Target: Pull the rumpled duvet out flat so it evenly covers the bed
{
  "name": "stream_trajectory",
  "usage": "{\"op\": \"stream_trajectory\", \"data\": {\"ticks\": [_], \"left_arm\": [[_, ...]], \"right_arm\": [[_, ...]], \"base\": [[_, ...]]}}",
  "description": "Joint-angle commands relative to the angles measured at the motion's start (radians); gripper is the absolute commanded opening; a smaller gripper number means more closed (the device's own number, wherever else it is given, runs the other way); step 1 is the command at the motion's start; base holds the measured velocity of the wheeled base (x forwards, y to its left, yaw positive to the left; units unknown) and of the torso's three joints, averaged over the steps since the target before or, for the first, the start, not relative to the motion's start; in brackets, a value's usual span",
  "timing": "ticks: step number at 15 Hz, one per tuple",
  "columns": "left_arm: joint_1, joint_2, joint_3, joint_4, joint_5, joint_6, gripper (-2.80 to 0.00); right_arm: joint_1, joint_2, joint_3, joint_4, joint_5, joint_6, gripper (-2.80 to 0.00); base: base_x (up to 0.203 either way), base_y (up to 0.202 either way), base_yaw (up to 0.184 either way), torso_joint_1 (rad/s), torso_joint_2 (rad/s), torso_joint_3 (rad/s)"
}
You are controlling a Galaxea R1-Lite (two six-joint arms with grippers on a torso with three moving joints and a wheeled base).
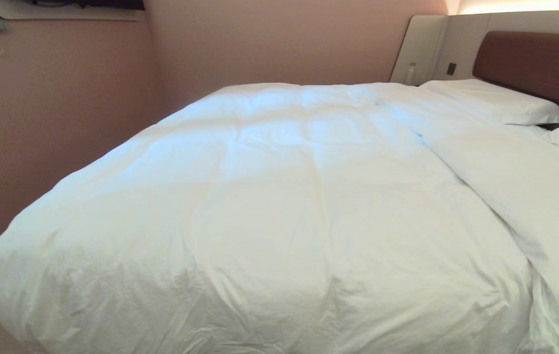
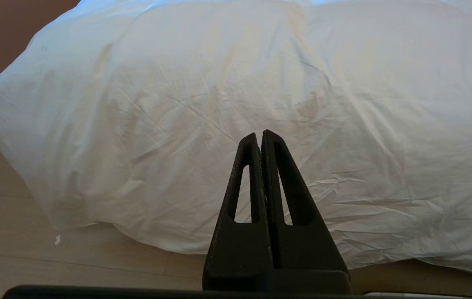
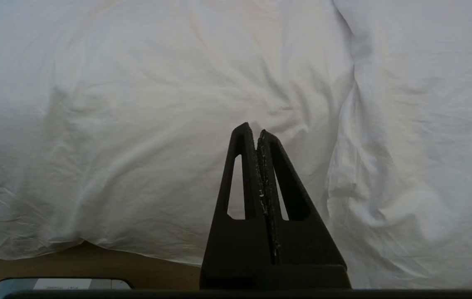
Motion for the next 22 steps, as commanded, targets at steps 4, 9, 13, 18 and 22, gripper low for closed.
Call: {"op": "stream_trajectory", "data": {"ticks": [4, 9, 13, 18, 22], "left_arm": [[0.001, 0.000, 0.000, -0.001, 0.001, -0.001, -2.80], [0.001, 0.000, -0.002, 0.002, 0.001, 0.009, -2.80], [0.001, 0.000, -0.001, 0.002, 0.001, 0.008, -2.80], [-0.001, 0.000, -0.002, 0.001, 0.002, 0.007, -2.80], [-0.001, 0.000, 0.000, -0.001, 0.002, 0.001, -2.80]], "right_arm": [[0.000, 0.000, 0.000, -0.001, 0.000, 0.000, -2.80], [0.000, 0.000, 0.000, 0.000, 0.000, 0.000, -2.80], [0.000, 0.000, 0.000, 0.000, 0.000, -0.002, -2.80], [0.000, 0.000, 0.000, -0.002, 0.000, -0.002, -2.80], [0.000, 0.000, 0.000, -0.002, 0.000, -0.002, -2.80]], "base": [[0.000, 0.000, 0.000, 0.000, 0.00, 0.000], [0.000, 0.000, 0.000, 0.000, 0.00, 0.000], [0.000, 0.000, 0.000, 0.000, 0.00, 0.000], [0.000, 0.000, 0.000, 0.000, 0.00, 0.000], [0.130, 0.000, -0.001, 0.006, 0.00, 0.001]]}}
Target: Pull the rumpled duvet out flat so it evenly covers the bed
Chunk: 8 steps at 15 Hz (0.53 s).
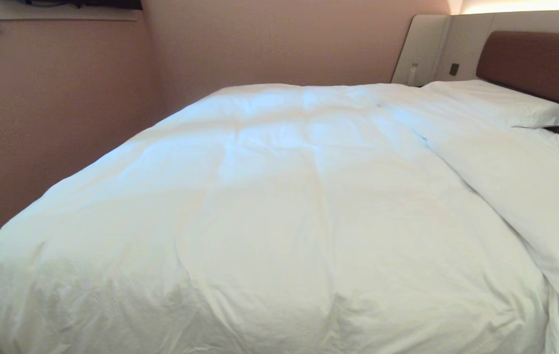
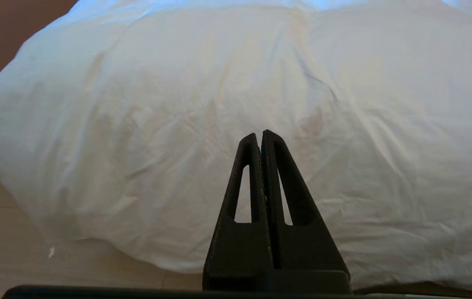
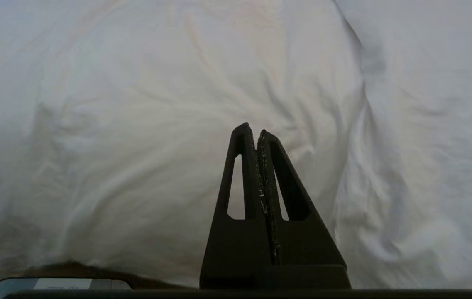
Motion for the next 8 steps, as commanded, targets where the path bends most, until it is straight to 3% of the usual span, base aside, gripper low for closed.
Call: {"op": "stream_trajectory", "data": {"ticks": [1, 6, 8], "left_arm": [[0.000, 0.000, 0.000, -0.001, 0.000, -0.001, -2.80], [0.000, 0.000, -0.001, 0.002, 0.000, 0.006, -2.80], [0.001, 0.000, -0.001, 0.004, 0.000, 0.006, -2.80]], "right_arm": [[0.001, 0.000, 0.000, 0.000, 0.000, 0.000, -2.80], [0.001, 0.000, 0.000, 0.000, 0.000, 0.000, -2.80], [0.001, 0.000, 0.000, 0.000, 0.000, 0.000, -2.80]], "base": [[0.197, 0.000, 0.000, 0.002, 0.01, 0.007], [0.186, 0.000, 0.001, 0.001, 0.00, 0.001], [0.034, 0.000, -0.001, 0.011, 0.00, 0.001]]}}
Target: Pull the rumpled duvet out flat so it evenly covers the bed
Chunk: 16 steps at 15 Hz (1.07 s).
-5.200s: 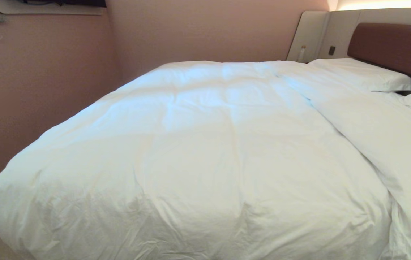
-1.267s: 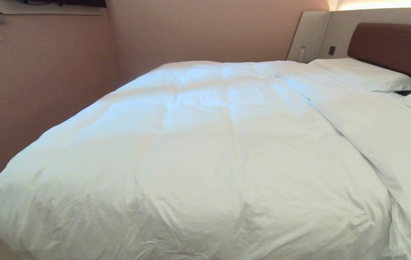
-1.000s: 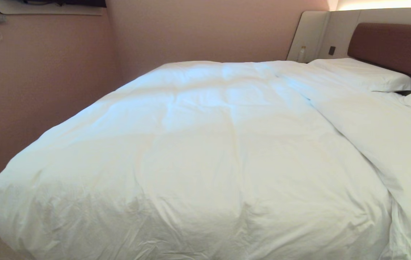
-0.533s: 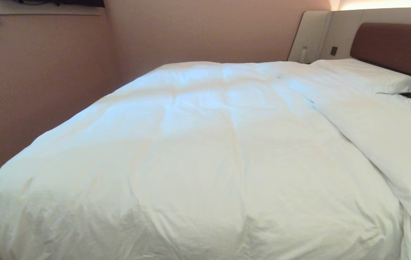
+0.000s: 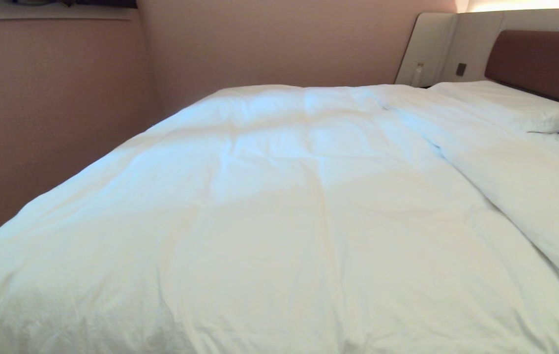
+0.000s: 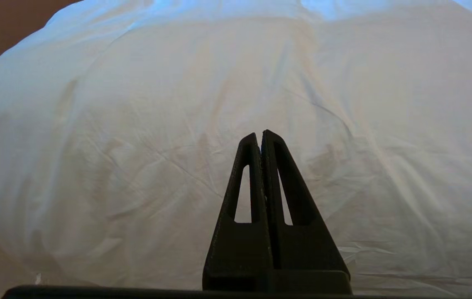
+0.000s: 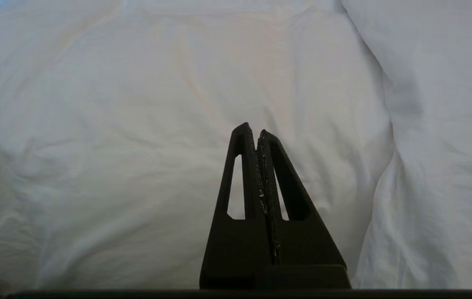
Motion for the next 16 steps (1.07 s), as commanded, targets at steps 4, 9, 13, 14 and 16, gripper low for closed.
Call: {"op": "stream_trajectory", "data": {"ticks": [4, 9, 13, 14, 16], "left_arm": [[0.000, 0.000, 0.000, -0.001, 0.000, 0.001, -2.80], [0.000, 0.000, 0.001, -0.004, -0.001, -0.002, -2.80], [0.000, 0.000, 0.001, -0.005, -0.001, -0.002, -2.80], [-0.001, 0.000, 0.001, -0.005, -0.001, 0.000, -2.80], [0.000, 0.000, 0.001, -0.005, -0.001, 0.000, -2.80]], "right_arm": [[0.000, 0.000, 0.000, 0.000, 0.000, 0.000, -2.80], [0.000, 0.000, 0.000, 0.000, 0.000, 0.001, -2.80], [0.000, 0.000, 0.000, 0.000, 0.000, 0.001, -2.80], [0.000, 0.000, 0.000, 0.000, 0.000, 0.003, -2.80], [0.000, 0.000, 0.000, 0.000, 0.000, 0.003, -2.80]], "base": [[0.000, 0.000, 0.000, 0.000, 0.00, 0.000], [-0.175, 0.000, 0.002, 0.004, 0.00, 0.001], [-0.052, 0.000, 0.000, -0.001, 0.00, 0.001], [0.000, 0.000, 0.000, 0.000, 0.00, 0.000], [0.000, 0.000, 0.000, 0.000, 0.00, 0.000]]}}
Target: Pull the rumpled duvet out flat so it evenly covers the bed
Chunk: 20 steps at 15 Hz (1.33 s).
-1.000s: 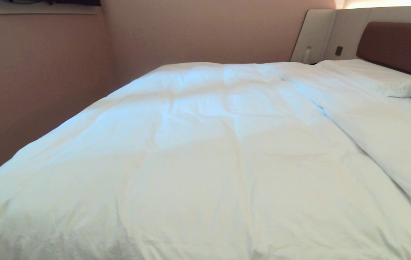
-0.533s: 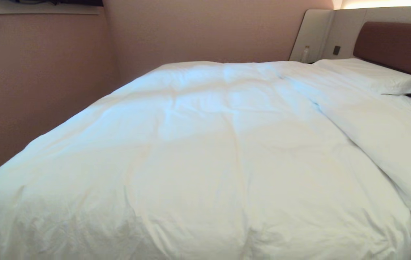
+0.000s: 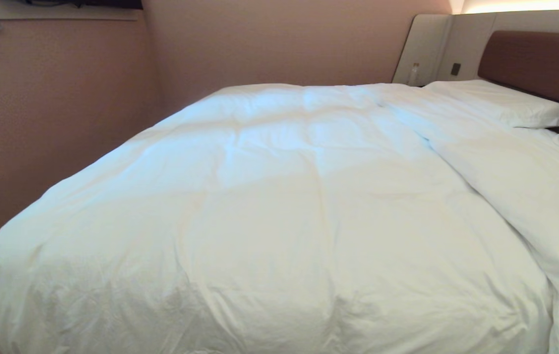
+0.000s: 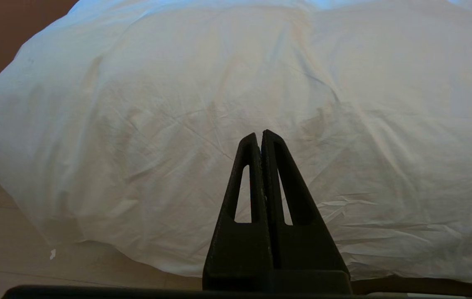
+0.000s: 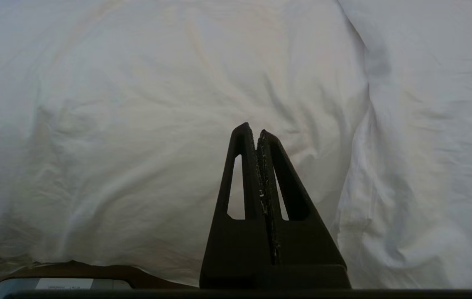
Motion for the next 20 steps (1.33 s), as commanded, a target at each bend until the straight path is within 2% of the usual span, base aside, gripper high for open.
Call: {"op": "stream_trajectory", "data": {"ticks": [1, 12, 17, 20], "left_arm": [[0.000, 0.000, 0.000, 0.001, 0.000, 0.000, -2.80], [-0.001, 0.000, 0.000, 0.002, 0.000, 0.001, -2.80], [0.000, 0.000, -0.002, 0.002, 0.000, 0.001, -2.80], [0.000, 0.000, -0.002, 0.002, 0.000, 0.003, -2.80]], "right_arm": [[0.000, 0.000, 0.000, 0.000, 0.000, 0.000, -2.80], [0.000, 0.000, 0.000, 0.001, -0.001, 0.002, -2.80], [0.000, 0.000, 0.000, 0.001, -0.001, 0.000, -2.80], [0.000, 0.000, 0.000, 0.001, -0.001, 0.000, -2.80]], "base": [[0.000, 0.000, 0.000, 0.000, 0.00, 0.000], [0.000, 0.000, 0.000, 0.024, -0.03, -0.035], [0.000, 0.000, 0.000, 0.096, -0.49, -0.249], [0.000, 0.000, 0.000, 0.288, -0.46, -0.264]]}}
